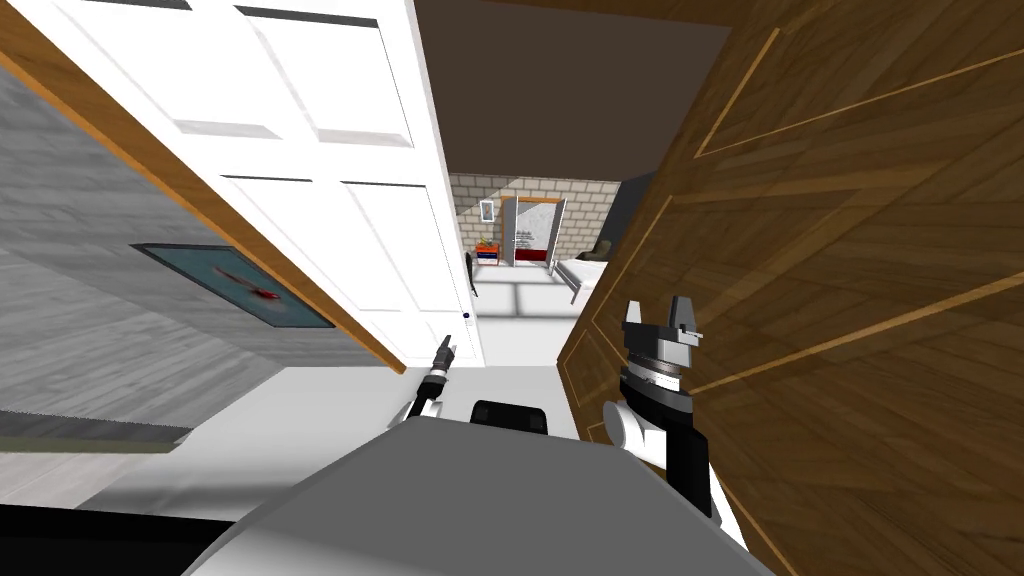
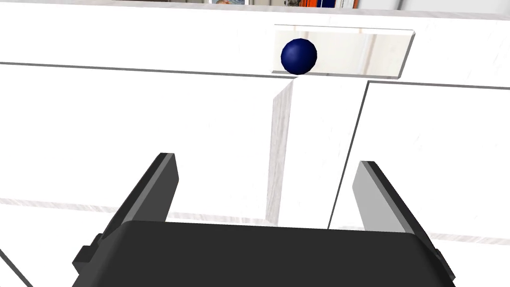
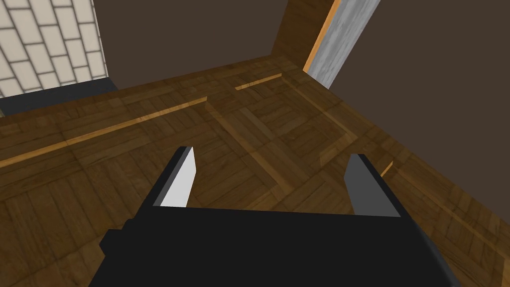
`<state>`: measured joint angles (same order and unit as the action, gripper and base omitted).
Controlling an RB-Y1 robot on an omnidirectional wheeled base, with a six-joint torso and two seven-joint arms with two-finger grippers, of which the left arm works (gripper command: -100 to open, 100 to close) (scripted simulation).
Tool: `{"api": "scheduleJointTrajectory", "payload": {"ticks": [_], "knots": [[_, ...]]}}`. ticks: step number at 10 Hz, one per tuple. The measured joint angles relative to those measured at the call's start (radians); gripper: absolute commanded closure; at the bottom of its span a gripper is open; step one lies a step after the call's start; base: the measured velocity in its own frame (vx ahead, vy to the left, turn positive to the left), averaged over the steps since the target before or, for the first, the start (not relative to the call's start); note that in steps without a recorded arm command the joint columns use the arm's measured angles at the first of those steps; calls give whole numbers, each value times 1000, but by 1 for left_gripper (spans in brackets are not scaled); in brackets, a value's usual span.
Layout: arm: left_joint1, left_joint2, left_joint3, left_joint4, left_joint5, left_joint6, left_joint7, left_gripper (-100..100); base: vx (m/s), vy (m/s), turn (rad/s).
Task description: Pull the door open
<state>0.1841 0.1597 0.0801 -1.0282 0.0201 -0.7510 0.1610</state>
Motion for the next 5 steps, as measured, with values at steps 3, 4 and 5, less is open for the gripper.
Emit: {"api": "scheduleJointTrajectory", "payload": {"ticks": [3,4,5], "knots": [[-14,1,0,60,0,-16,0,-100,120,10,-34],[-19,3,1,76,0,-19,1,-100,59,7,-6],[-20,3,1,78,0,-19,2,-100,153,10,-80]]}}
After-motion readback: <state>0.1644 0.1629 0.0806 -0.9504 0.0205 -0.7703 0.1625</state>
